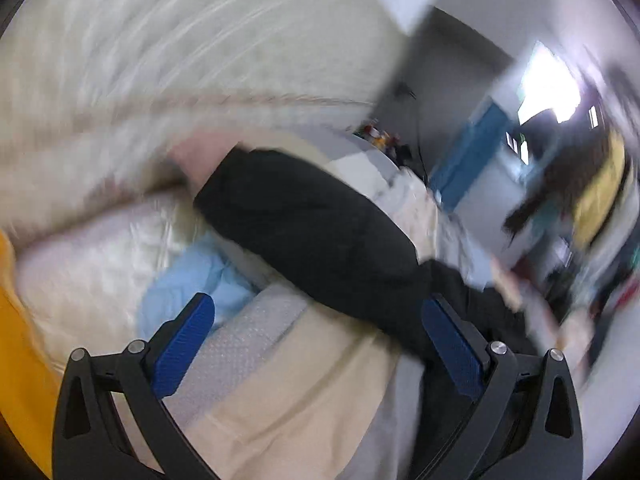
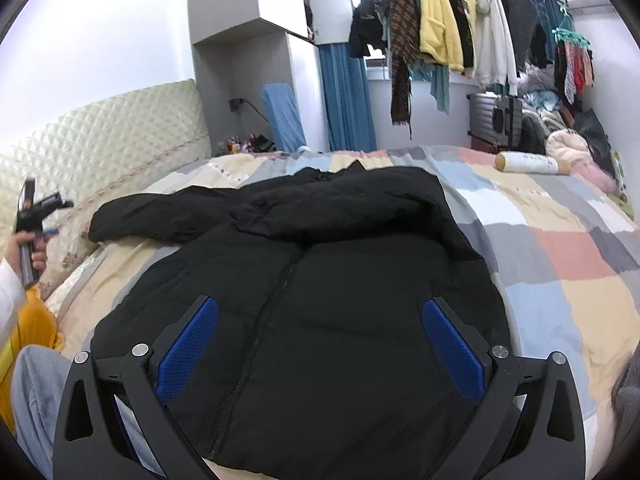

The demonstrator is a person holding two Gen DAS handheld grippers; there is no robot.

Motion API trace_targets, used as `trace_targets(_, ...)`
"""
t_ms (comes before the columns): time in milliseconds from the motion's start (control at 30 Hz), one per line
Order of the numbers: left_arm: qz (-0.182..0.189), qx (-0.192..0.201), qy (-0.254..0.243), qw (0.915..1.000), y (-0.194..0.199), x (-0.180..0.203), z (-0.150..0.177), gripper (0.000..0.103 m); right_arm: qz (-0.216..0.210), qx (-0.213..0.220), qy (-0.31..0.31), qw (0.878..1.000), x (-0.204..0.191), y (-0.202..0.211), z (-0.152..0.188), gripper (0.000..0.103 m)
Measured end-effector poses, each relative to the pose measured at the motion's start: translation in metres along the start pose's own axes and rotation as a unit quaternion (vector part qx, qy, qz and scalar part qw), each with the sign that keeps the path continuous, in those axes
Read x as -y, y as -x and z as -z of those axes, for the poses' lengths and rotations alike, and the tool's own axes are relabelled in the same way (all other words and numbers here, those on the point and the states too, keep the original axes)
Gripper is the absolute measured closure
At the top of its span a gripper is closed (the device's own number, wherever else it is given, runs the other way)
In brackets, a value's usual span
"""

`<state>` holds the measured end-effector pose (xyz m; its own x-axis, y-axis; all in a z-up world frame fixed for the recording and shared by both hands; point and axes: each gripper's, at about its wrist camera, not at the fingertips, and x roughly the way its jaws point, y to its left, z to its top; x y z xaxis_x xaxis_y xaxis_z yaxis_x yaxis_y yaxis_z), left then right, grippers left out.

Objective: Fold large clothes
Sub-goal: 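Reach the left tool to the other sleeve cuff and close on it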

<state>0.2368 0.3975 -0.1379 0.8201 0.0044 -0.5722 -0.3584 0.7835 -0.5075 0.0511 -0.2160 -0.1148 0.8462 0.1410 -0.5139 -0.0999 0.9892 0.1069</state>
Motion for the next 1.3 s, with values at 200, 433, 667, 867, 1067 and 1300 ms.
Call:
trace_targets(200, 0.050, -0.002, 0.097, 0.9940, -0.063, -0.055, -0.012, 0.001, 0.009, -0.024, -0.022, 0.999, -0.001, -0.019, -0.003, 0.000)
trace_targets(433, 0.033, -0.005, 0.112, 0.9932, -0.127, -0.069, -0.034, 0.001, 0.024, -0.037, -0.043, 0.998, -0.005, -0.043, -0.009, 0.000)
trace_targets(667, 0.020, 0.001, 0.140, 0.9900, -0.168, -0.077, -0.036, 0.006, 0.046, -0.045, -0.042, 0.997, -0.007, -0.059, -0.012, 0.000)
trace_targets(867, 0.009, 0.023, 0.153, 0.9879, -0.166, -0.069, -0.037, 0.044, 0.048, -0.053, -0.042, 0.997, -0.006, -0.063, -0.012, 0.000)
trace_targets(1067, -0.017, 0.033, 0.132, 0.9906, -0.144, -0.051, -0.053, 0.094, 0.040, -0.045, -0.041, 0.997, -0.007, -0.056, -0.014, 0.000)
trace_targets(1300, -0.064, 0.070, 0.061, 0.9936, -0.094, -0.006, -0.079, 0.100, 0.042, -0.031, -0.031, 0.998, -0.008, -0.045, -0.015, 0.000)
